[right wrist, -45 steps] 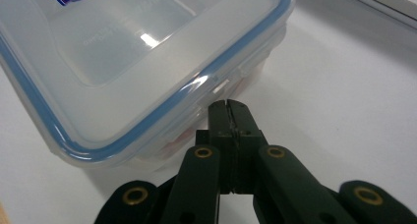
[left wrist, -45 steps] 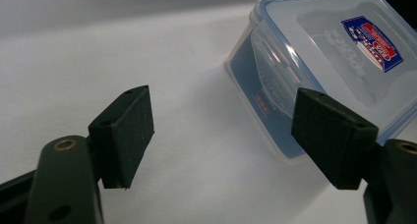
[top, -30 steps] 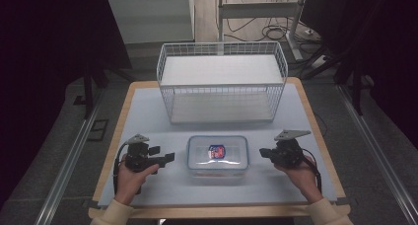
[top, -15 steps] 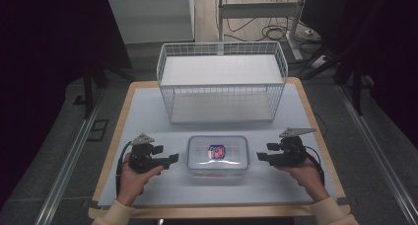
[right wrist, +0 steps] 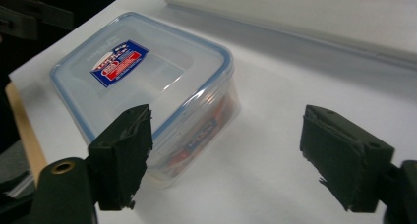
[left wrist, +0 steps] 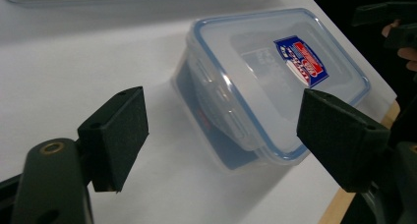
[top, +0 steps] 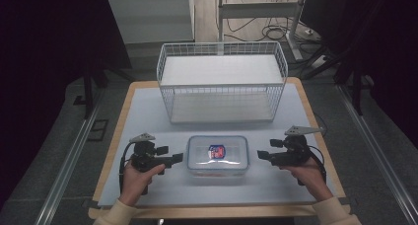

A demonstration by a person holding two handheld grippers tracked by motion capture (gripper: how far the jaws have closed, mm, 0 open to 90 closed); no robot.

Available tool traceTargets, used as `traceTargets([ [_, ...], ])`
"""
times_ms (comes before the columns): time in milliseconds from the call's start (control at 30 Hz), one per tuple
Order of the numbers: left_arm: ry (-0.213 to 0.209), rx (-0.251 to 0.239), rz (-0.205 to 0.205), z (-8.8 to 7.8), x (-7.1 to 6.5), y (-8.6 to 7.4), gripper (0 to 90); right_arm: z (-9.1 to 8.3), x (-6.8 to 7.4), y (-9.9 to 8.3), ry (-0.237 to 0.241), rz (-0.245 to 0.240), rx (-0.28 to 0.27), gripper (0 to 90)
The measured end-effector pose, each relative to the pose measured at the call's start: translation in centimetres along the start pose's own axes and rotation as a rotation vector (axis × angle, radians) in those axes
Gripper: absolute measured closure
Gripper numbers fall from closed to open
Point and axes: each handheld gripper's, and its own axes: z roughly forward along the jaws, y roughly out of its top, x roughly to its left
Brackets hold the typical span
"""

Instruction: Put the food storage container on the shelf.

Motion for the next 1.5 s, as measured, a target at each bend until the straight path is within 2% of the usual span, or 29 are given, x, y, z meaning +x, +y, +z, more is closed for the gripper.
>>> traceTargets([
  [67, -0.023, 0.011, -0.016, 0.7, 0.0, 0.3, 19.1, 0.4, 0.0, 0.1, 0.022, 0.015, 0.015, 16.9],
  [233, -0.040, 0.023, -0.016, 1.5, -0.2, 0.8, 18.5, 0.4, 0.2, 0.2, 0.045, 0.024, 0.013, 16.9],
  [267, -0.056, 0.037, -0.029, 2.0, -0.2, 0.9, 18.4, 0.4, 0.3, 0.2, 0.055, 0.026, 0.008, 16.9],
  [367, -0.072, 0.056, -0.057, 2.9, -0.2, 1.0, 19.4, 0.4, 0.4, 0.3, 0.055, 0.029, 0.008, 16.8],
  [533, -0.096, 0.087, -0.075, 3.7, 0.3, 1.0, 18.1, 0.5, 0.5, 0.3, 0.047, 0.025, 0.015, 16.8],
  [633, -0.129, 0.097, -0.112, 4.2, 0.7, 0.8, 17.3, 0.6, 0.4, 0.3, 0.039, 0.023, 0.017, 16.9],
  [900, -0.198, 0.126, -0.148, 5.1, 0.9, 0.6, 18.4, 0.6, 0.3, 0.2, 0.032, 0.024, 0.023, 17.1],
  [1167, -0.208, 0.151, -0.145, 5.6, 1.0, 0.5, 20.2, 1.2, 0.3, 0.0, 0.041, 0.034, 0.052, 17.0],
  [1300, -0.207, 0.161, -0.139, 5.8, 0.9, 0.4, 20.5, 1.5, 0.2, -0.1, 0.060, 0.057, 0.072, 15.8],
  [1333, -0.209, 0.161, -0.141, 5.8, 0.9, 0.4, 21.0, 1.7, 0.2, -0.2, 0.077, 0.075, 0.080, 15.2],
  [1500, -0.226, 0.160, -0.161, 5.8, 1.2, 0.3, 22.4, 2.5, 0.2, -0.3, 0.109, 0.109, 0.094, 14.5],
])
